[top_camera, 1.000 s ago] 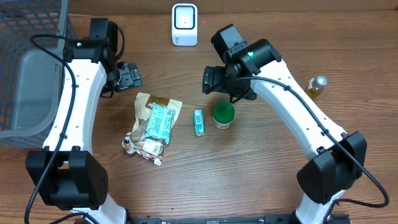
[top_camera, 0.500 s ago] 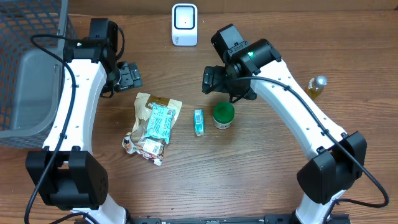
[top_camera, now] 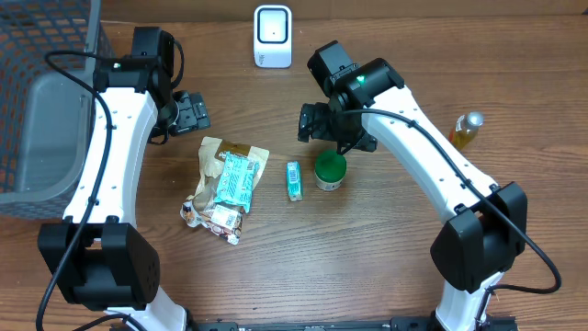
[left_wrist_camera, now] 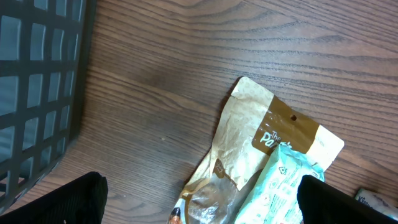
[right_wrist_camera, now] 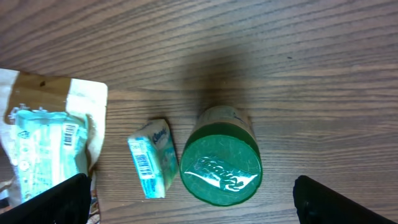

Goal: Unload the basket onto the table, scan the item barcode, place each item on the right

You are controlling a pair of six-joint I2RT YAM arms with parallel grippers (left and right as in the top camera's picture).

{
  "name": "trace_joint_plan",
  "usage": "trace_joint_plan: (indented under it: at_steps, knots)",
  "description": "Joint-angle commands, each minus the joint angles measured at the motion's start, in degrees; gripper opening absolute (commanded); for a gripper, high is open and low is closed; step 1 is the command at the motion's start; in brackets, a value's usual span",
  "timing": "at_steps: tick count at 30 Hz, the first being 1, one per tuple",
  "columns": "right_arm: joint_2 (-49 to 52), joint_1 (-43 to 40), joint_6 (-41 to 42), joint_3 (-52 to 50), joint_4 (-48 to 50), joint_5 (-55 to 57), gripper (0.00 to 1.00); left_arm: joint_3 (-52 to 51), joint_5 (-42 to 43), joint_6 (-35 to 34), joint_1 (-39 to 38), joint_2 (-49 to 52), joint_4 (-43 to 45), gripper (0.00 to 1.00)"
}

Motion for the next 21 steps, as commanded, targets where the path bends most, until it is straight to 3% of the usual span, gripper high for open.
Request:
trace_joint_plan:
  at_steps: [1,21]
  knots:
    - [1.14,-0.13,0.44,-0.39,0.02,0.76,1.00,0.92,-0.72,0.68,-0.39,0.04,0.04,1.00]
    - [3.04,-0.13,0.44,-2.62,-0.37,0.79,1.00,0.92,-0.72,0.68,-0.39,0.07,0.04,1.00]
